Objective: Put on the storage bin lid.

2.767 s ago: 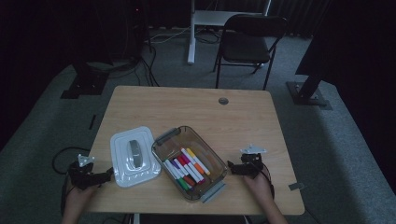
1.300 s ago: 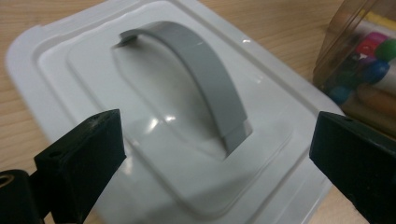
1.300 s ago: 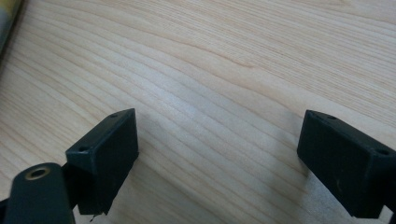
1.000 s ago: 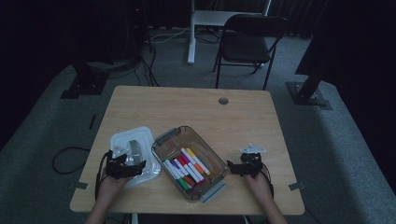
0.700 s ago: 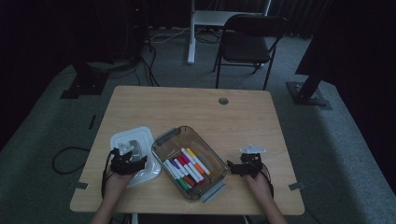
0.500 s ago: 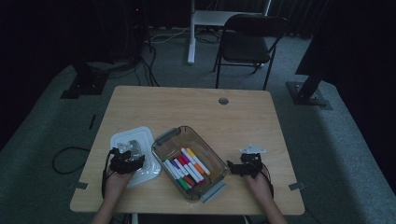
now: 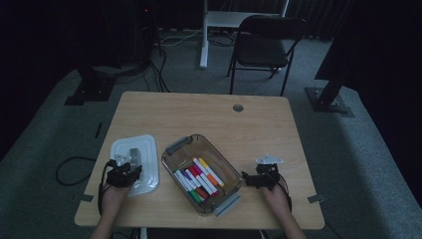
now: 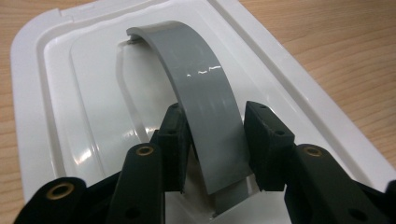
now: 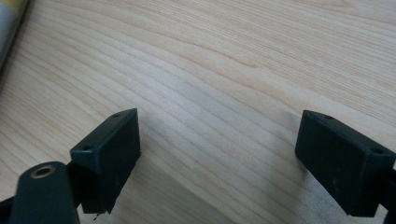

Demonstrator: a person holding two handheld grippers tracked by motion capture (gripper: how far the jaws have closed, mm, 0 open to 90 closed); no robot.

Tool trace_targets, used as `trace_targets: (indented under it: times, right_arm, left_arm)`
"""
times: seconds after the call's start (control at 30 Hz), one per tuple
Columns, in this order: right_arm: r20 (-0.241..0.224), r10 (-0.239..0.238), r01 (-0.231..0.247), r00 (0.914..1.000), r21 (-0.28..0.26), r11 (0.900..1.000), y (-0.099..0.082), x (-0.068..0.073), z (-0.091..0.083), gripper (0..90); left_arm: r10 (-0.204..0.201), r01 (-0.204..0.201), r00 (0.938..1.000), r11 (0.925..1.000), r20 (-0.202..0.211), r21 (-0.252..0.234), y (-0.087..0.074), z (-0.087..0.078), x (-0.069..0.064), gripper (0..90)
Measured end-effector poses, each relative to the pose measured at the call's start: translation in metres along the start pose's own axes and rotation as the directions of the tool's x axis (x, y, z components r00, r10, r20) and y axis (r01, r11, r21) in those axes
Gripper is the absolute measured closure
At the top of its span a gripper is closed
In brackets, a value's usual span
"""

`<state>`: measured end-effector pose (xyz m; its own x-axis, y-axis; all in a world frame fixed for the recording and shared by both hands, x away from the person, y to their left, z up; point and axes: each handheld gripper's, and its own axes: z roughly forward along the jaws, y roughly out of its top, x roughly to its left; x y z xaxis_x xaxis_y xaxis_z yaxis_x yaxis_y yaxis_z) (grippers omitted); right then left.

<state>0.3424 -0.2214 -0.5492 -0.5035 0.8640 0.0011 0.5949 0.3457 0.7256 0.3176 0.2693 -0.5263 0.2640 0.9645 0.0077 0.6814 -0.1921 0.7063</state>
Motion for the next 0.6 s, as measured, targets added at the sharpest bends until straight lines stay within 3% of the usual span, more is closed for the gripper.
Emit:
trace_targets:
  times: [0.17,0.37,0.4,0.43,0.47,0.6]
  right_arm:
    - [-0.010,-0.005,0.005,0.9999,0.001,1.0000,0.000,0.001,0.000,13.6]
    - [-0.039,-0.032,0.032,0.9987,-0.006,0.9995,0.003,0.004,-0.001,13.6]
    - [-0.055,-0.025,0.024,0.9982,-0.012,0.9996,0.004,0.005,-0.001,13.6]
    - [-0.071,-0.022,0.020,0.9972,-0.032,0.9993,0.006,0.008,-0.004,13.6]
    - [-0.080,-0.021,0.017,0.9966,-0.042,0.9990,0.008,0.009,-0.005,13.6]
    - [-0.131,-0.050,0.040,0.9902,-0.083,0.9958,0.013,0.016,-0.007,13.6]
  left_arm:
    - [-0.007,0.007,0.9986,0.9999,0.053,-0.011,-0.005,-0.005,0.004,68.2]
    - [-0.034,0.034,0.9980,0.9994,0.054,-0.004,-0.009,-0.008,0.008,67.1]
    - [-0.031,0.031,0.9992,0.9995,0.026,-0.007,-0.008,-0.007,0.008,67.1]
    - [-0.035,0.035,0.9992,0.9993,0.017,-0.010,-0.007,-0.007,0.008,55.7]
    - [-0.041,0.041,0.9990,0.9990,0.018,-0.017,-0.006,-0.007,0.009,51.2]
    - [-0.040,0.040,0.9989,0.9991,0.023,-0.015,0.000,-0.004,0.007,49.9]
